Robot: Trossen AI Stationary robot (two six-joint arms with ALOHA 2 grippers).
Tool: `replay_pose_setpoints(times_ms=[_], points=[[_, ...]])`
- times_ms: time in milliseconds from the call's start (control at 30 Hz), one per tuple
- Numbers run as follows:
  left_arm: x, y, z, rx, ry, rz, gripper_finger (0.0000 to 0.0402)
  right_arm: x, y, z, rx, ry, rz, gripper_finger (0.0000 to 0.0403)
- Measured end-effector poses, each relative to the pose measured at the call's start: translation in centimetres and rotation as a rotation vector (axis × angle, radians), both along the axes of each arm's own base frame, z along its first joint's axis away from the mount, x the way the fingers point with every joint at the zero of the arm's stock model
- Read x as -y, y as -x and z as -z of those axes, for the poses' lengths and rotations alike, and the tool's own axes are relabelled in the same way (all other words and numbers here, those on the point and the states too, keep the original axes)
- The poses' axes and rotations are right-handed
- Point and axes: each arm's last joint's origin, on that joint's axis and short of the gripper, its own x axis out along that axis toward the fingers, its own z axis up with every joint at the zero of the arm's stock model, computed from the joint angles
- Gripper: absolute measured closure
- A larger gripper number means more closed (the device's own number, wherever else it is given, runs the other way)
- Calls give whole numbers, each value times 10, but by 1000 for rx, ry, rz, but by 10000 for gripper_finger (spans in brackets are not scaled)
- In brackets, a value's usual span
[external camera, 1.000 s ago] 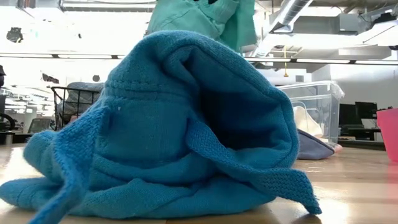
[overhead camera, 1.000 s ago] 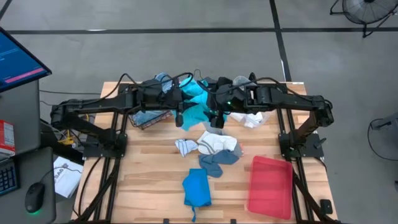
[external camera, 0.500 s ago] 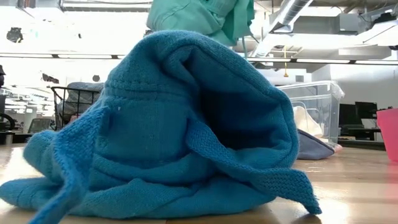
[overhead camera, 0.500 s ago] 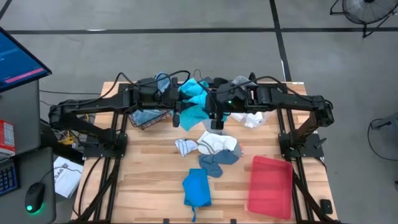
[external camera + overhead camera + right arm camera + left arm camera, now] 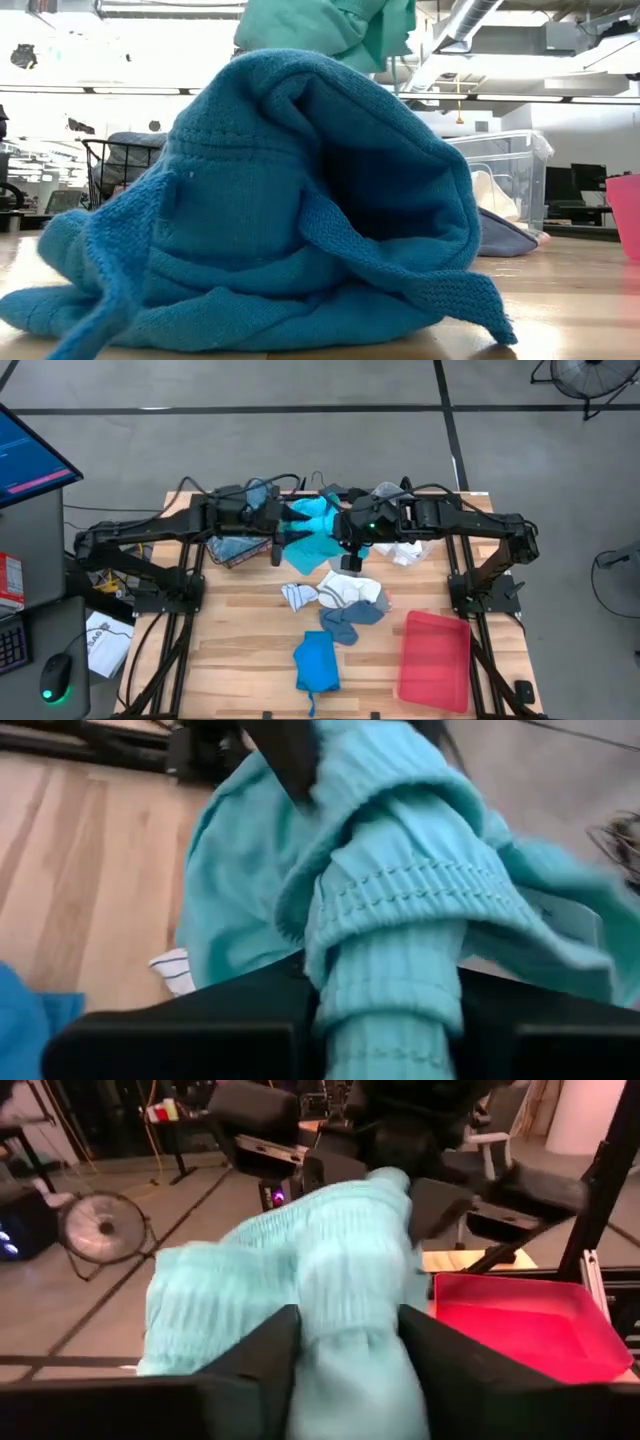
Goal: Pick & Place Cloths
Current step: Put the light blue shorts into the transparent bin
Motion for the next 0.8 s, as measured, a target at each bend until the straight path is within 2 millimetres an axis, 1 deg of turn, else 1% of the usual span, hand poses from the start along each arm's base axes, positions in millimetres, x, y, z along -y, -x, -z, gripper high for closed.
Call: replay_pose_setpoints(times_ms=[67, 100, 167, 200, 233, 300, 367, 500, 633, 733, 800], points=[[2, 11, -7, -1, -8, 1, 216, 5, 9, -5, 4, -11, 44, 356], [2, 15, -6, -21, -5, 0, 196, 7, 14, -7, 0, -17, 69, 356], [4, 25, -11, -19, -7, -6, 155, 13, 23, -13, 18, -18, 134, 356], [4, 29, -11, -25, -8, -10, 137, 16, 28, -14, 5, -9, 176, 356], [5, 33, -16, -2, -14, -21, 119, 19, 33, -14, -9, 7, 227, 356], [6, 45, -21, 1, -19, -39, 92, 27, 46, -18, -26, 32, 328, 356], [7, 55, -29, 47, -30, -65, 73, 34, 61, -20, -63, 72, 431, 356], [8, 71, -37, 77, -41, -140, 58, 47, 92, -24, -155, 173, 591, 356], [8, 87, -45, 124, -53, -221, 65, 56, 117, -27, -247, 255, 697, 356], [8, 91, -47, 130, -57, -259, 75, 61, 121, -19, -320, 272, 723, 356], [8, 95, -46, 120, -57, -262, 82, 63, 123, -7, -382, 275, 722, 356]])
